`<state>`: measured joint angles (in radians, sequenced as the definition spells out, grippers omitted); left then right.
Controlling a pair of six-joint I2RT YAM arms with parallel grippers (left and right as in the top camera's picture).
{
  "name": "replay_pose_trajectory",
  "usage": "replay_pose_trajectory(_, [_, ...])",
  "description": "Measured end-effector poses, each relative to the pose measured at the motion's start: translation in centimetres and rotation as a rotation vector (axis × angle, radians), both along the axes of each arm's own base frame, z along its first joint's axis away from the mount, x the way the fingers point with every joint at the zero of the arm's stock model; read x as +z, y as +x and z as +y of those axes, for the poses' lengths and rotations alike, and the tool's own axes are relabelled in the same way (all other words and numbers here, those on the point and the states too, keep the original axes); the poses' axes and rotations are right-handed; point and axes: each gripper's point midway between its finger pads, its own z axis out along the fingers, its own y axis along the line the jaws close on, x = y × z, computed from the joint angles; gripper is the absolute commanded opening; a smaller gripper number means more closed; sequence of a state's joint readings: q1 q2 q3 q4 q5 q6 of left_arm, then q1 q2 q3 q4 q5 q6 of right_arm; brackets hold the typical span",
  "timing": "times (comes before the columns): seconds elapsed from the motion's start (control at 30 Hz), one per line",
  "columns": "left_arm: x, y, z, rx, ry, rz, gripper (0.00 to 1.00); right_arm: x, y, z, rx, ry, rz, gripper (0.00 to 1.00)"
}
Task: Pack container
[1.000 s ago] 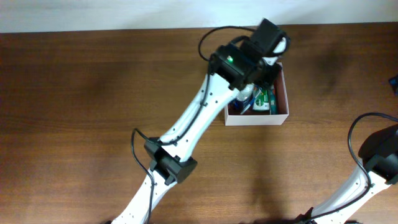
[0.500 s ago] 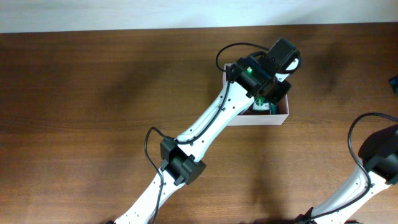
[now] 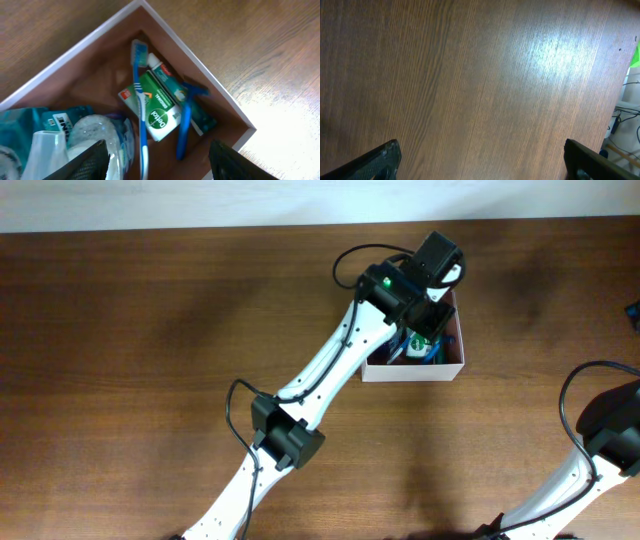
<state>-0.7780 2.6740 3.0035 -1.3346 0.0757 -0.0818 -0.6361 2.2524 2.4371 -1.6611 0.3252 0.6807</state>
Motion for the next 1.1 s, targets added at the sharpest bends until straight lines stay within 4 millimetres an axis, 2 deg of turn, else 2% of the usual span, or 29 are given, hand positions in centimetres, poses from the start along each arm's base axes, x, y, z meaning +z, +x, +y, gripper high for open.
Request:
replay_pose_trajectory(0.1, [1.2, 0.4, 0.6, 0.011, -0.014, -0.014, 0.70, 0.0, 0.0, 0.0, 0.000, 0.000, 0.000, 0.99])
replay_pose_trajectory(0.17, [3.1, 0.5, 1.1, 0.015, -0.035, -0.040, 0.84, 0.0, 0.0, 0.0, 0.000, 0.000, 0.000, 0.99])
replay_pose_trajectory(0.23, [6.0, 0.6, 1.8, 0.017, -0.066, -0.080, 0.99, 0.0, 0.0, 0.0, 0.001, 0.000, 0.000, 0.99])
replay_pose_trajectory(0.27, [8.8, 0.6, 2.7, 0.027, -0.097, -0.119, 0.99, 0.0, 0.0, 0.0, 0.000, 0.000, 0.000, 0.99])
replay_pose_trajectory(0.37, [14.5, 0.4, 5.3, 0.054, -0.160, -0.194, 0.99, 0.0, 0.0, 0.0, 0.000, 0.000, 0.000, 0.99])
replay_pose_trajectory(0.43, [17.6, 0.3, 7.7, 0.087, -0.184, -0.230, 0.99, 0.0, 0.0, 0.0, 0.000, 0.000, 0.000, 0.99])
replay_pose_trajectory(0.5, [19.4, 0.4, 10.3, 0.129, -0.183, -0.250, 0.99, 0.0, 0.0, 0.0, 0.000, 0.000, 0.000, 0.99])
replay_pose_trajectory(0.6, [20.7, 0.7, 15.0, 0.222, -0.134, -0.265, 0.99, 0.0, 0.0, 0.0, 0.001, 0.000, 0.000, 0.99])
replay_pose_trajectory(0.83, [20.3, 1.9, 26.6, 0.470, 0.032, -0.234, 0.99, 0.0, 0.0, 0.0, 0.000, 0.000, 0.000, 0.99])
replay_pose_trajectory(1.0, [21.3, 1.8, 32.5, 0.595, 0.066, -0.233, 0.99, 0.0, 0.0, 0.0, 0.000, 0.000, 0.000, 0.99])
replay_pose_trajectory(1.1, [22.3, 1.7, 34.8, 0.647, 0.060, -0.253, 0.99, 0.0, 0.0, 0.0, 0.001, 0.000, 0.000, 0.99])
